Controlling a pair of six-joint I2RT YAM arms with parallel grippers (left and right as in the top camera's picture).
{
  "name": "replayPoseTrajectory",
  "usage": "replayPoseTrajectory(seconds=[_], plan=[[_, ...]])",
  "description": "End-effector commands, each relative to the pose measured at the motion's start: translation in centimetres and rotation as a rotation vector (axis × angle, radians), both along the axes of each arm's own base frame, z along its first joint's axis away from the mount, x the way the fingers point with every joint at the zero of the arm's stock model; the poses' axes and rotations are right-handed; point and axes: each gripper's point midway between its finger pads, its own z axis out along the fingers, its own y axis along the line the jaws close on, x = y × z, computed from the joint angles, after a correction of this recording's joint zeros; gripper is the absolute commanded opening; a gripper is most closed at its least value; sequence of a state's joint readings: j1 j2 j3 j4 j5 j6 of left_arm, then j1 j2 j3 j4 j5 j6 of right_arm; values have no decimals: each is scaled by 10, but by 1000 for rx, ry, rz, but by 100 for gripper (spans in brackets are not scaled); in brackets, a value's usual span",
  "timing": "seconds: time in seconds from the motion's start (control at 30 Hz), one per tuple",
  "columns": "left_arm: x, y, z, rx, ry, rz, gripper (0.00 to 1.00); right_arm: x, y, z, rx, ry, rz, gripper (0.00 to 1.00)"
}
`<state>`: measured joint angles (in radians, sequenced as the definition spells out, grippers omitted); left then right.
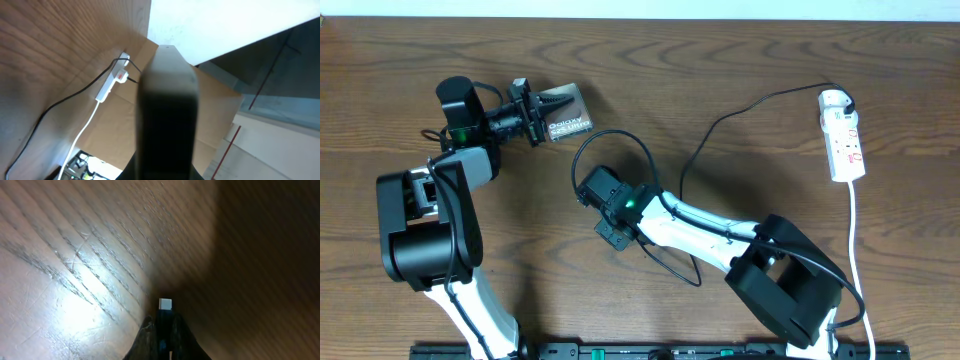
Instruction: Plug charger to phone and switch on socket
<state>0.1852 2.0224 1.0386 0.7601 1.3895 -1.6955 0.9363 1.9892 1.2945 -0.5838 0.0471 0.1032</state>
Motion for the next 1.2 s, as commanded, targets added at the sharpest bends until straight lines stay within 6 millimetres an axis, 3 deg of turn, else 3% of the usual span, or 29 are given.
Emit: replayPoseTrajectory(seconds=[0.0, 0.1, 0.13, 0.23, 0.5, 0.6, 0.63, 0.8, 1.17], plan=[[0, 0, 13, 20, -101, -41, 7, 9, 3, 50, 91, -56, -75, 1], [0, -1, 13, 32, -130, -46, 8, 13, -12, 93, 138, -97, -105, 1], [-2, -9, 12, 43, -160, -64, 7, 20, -29, 122, 175, -133, -137, 1], [-6, -31, 12, 56, -198, -108, 7, 26, -51, 141, 199, -161, -179, 1], [-12, -112, 1, 123, -242, -162, 7, 20, -105, 127, 237, -97, -279, 1], [-17, -129, -17, 177, -215, -168, 8, 16, -119, 123, 253, -86, -306, 1], [-22, -135, -32, 226, -198, -177, 7, 13, -126, 122, 272, -78, -318, 1], [-32, -146, -54, 331, -241, -210, 7, 0, -130, 125, 370, -45, -269, 1], [-31, -156, -53, 363, -308, -213, 8, -13, -116, 112, 615, 58, -209, 1]])
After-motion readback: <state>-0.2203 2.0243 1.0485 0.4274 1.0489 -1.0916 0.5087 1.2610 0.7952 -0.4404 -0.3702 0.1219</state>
